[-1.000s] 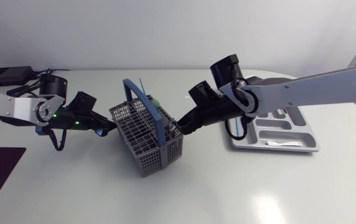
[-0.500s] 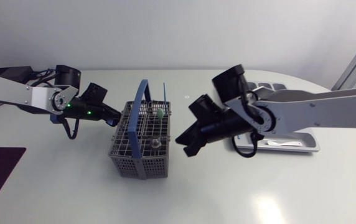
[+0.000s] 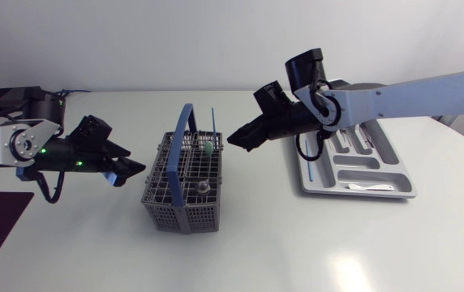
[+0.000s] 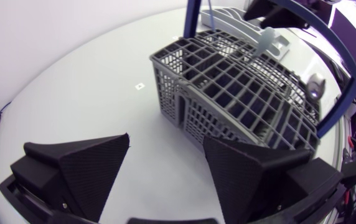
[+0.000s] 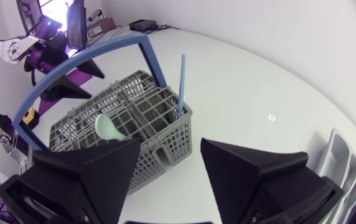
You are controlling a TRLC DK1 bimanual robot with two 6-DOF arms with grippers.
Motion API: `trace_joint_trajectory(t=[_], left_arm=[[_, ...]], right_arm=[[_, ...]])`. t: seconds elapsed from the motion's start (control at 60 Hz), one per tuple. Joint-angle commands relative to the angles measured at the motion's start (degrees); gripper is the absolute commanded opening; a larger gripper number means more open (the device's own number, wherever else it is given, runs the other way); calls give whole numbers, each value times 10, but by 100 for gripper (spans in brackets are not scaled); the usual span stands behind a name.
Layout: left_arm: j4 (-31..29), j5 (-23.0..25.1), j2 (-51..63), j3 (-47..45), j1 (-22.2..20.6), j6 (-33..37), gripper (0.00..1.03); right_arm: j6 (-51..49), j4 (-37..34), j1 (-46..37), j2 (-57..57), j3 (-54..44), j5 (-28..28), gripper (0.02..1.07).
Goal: Unload the cutlery basket into the drawer organizer.
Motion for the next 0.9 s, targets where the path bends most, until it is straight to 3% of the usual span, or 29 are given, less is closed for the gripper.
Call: trace_joint_trajectory(t=[0.0, 0.333, 0.583, 0.783, 0.883], left_arm=[[-27, 21, -46, -35, 10, 48, 98], [-168, 45, -141, -50, 5, 146, 98], [-228, 45, -176, -49, -14, 169, 98], [-249, 45, -199, -50, -29, 172, 98], [-259, 45, -208, -49, -33, 172, 98]], right_arm=[[-4, -6, -5, 45, 46, -3, 84], [-29, -51, -9, 102, 141, -13, 83], [-44, -89, -1, 122, 191, -19, 83], [-53, -93, 12, 147, 212, -21, 61], [-61, -91, 18, 155, 215, -21, 56]])
